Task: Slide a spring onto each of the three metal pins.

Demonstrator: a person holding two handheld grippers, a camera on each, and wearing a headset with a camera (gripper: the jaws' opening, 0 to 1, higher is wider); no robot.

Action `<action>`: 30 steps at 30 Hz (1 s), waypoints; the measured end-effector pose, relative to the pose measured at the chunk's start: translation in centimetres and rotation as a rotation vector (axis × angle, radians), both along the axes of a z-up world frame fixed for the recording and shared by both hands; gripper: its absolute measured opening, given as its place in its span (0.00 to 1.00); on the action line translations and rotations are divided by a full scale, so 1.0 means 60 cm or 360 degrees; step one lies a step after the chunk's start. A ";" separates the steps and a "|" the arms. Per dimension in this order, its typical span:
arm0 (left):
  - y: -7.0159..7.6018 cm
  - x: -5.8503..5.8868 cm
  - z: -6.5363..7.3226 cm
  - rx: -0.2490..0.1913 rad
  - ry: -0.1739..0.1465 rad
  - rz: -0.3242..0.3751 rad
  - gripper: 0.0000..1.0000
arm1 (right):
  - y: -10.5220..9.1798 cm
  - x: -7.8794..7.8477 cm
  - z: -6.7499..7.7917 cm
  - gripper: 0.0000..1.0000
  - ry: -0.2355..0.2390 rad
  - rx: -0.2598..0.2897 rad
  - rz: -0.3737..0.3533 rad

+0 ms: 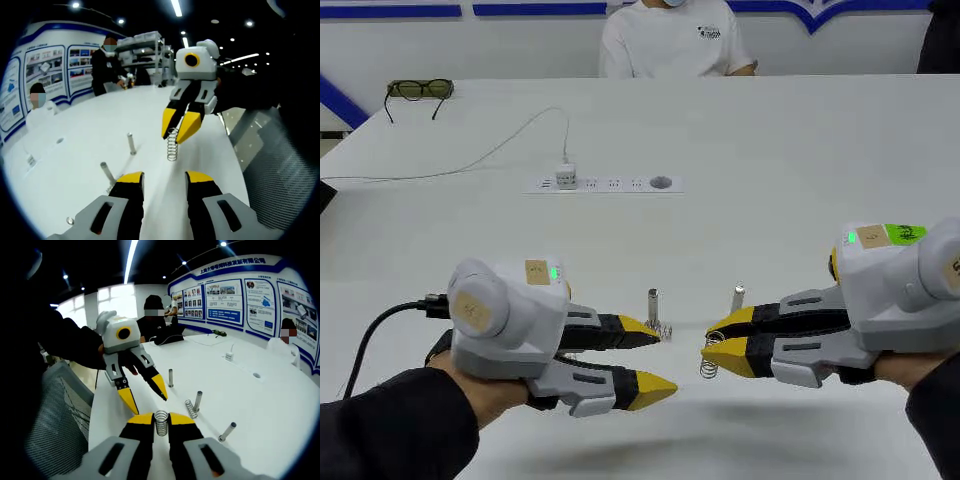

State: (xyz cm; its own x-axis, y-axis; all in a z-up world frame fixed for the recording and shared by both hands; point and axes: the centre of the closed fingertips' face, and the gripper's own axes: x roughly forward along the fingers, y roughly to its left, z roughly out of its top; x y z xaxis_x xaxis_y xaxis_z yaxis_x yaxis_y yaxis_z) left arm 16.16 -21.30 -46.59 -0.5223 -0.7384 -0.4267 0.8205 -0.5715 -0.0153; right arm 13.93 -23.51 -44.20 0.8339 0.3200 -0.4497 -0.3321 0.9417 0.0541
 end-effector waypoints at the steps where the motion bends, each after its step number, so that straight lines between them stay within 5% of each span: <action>1: 0.002 0.003 0.001 -0.0001 0.0004 0.0010 0.34 | -0.002 0.000 0.001 0.12 -0.0001 -0.0003 -0.0004; 30: 0.055 0.069 0.021 -0.0066 0.0065 0.0301 0.41 | -0.104 0.024 0.041 0.12 -0.0050 -0.0111 -0.0186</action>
State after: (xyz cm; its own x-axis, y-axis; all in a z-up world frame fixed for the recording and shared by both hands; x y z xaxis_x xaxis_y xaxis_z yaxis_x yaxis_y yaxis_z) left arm 20.32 -18.00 -45.33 -0.3888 -0.8416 -0.3750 0.9125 -0.4080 -0.0304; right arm 15.40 -29.78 -41.71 0.8776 0.1889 -0.4405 -0.2206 0.9751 -0.0213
